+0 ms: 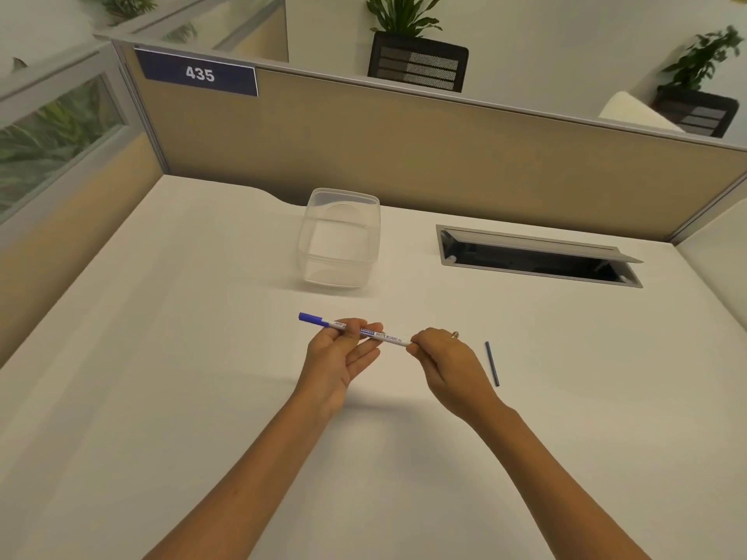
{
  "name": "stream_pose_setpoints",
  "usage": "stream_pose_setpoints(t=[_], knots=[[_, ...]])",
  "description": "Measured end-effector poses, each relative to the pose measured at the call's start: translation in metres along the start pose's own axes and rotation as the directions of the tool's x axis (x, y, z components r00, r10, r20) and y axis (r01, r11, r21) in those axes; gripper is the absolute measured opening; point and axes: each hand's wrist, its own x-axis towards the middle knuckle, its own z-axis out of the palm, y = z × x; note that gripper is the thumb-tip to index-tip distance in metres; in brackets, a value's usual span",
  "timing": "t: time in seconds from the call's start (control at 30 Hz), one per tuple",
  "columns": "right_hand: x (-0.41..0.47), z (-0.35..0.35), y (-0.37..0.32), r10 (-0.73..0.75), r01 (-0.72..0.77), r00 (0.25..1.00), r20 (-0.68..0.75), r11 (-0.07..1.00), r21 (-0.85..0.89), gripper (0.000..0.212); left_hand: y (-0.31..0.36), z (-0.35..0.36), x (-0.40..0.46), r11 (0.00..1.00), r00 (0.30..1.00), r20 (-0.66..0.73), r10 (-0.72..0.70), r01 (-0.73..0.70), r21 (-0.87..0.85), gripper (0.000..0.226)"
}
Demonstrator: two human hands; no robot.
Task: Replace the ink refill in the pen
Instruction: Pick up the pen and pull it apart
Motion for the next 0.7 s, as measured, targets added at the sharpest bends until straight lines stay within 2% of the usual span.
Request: stream_pose_setpoints(t=[0.07, 0.13, 0.2, 0.3, 0.37, 0.43, 0.47, 0.5, 0.53, 0.57, 0.6, 0.63, 0.67, 0.7], knots=[[0.002, -0.002, -0.005, 0.094, -0.094, 0.996, 0.009, 0.99, 0.108, 0.033, 0.003, 0.002, 0.0, 1.0, 1.0, 0.012, 0.02, -0.02, -0.003, 0.014], [0.003, -0.006, -0.012, 0.238, -0.252, 0.968, 0.085, 0.933, 0.258, 0.03, 0.005, 0.004, 0.001, 0.998, 0.998, 0.037, 0.055, -0.056, 0.011, 0.014], [0.004, -0.011, -0.02, 0.353, -0.404, 0.914, 0.198, 0.835, 0.374, 0.033, 0.008, 0.005, 0.002, 0.995, 0.993, 0.073, 0.092, -0.094, 0.025, 0.014], [0.008, -0.02, -0.025, 0.433, -0.559, 0.829, 0.354, 0.642, 0.524, 0.038, 0.01, 0.006, 0.003, 0.99, 0.982, 0.134, 0.132, -0.137, 0.031, 0.014], [0.01, -0.026, -0.023, 0.451, -0.671, 0.738, 0.503, 0.402, 0.623, 0.036, 0.009, 0.007, 0.003, 0.986, 0.974, 0.165, 0.157, -0.165, 0.035, 0.016], [0.013, -0.029, -0.017, 0.409, -0.774, 0.574, 0.709, -0.011, 0.633, 0.034, 0.009, 0.008, 0.003, 0.98, 0.964, 0.195, 0.182, -0.195, 0.048, 0.018], [0.014, -0.03, -0.016, 0.362, -0.778, 0.511, 0.779, -0.189, 0.599, 0.034, 0.009, 0.008, 0.004, 0.977, 0.96, 0.207, 0.191, -0.206, 0.053, 0.018], [0.014, -0.031, -0.016, 0.327, -0.771, 0.49, 0.808, -0.271, 0.576, 0.034, 0.009, 0.009, 0.003, 0.975, 0.957, 0.213, 0.197, -0.213, 0.056, 0.018], [0.014, -0.032, -0.016, 0.319, -0.77, 0.501, 0.804, -0.26, 0.583, 0.034, 0.01, 0.01, 0.003, 0.975, 0.957, 0.21, 0.199, -0.215, 0.055, 0.017], [0.014, -0.034, -0.017, 0.352, -0.775, 0.542, 0.763, -0.141, 0.616, 0.035, 0.011, 0.011, 0.003, 0.976, 0.96, 0.201, 0.197, -0.211, 0.049, 0.016], [0.015, -0.035, -0.019, 0.406, -0.764, 0.611, 0.68, 0.078, 0.641, 0.036, 0.011, 0.013, 0.003, 0.979, 0.964, 0.186, 0.191, -0.201, 0.037, 0.015], [0.015, -0.036, -0.021, 0.436, -0.703, 0.708, 0.556, 0.353, 0.617, 0.037, 0.012, 0.014, 0.003, 0.982, 0.969, 0.169, 0.18, -0.186, 0.021, 0.015], [0.014, -0.037, -0.021, 0.419, -0.584, 0.81, 0.411, 0.64, 0.499, 0.038, 0.011, 0.016, 0.003, 0.986, 0.975, 0.15, 0.166, -0.168, 0.001, 0.015], [0.013, -0.035, -0.017, 0.346, -0.42, 0.897, 0.275, 0.861, 0.287, 0.038, 0.011, 0.017, 0.003, 0.989, 0.981, 0.129, 0.148, -0.146, -0.02, 0.016]])
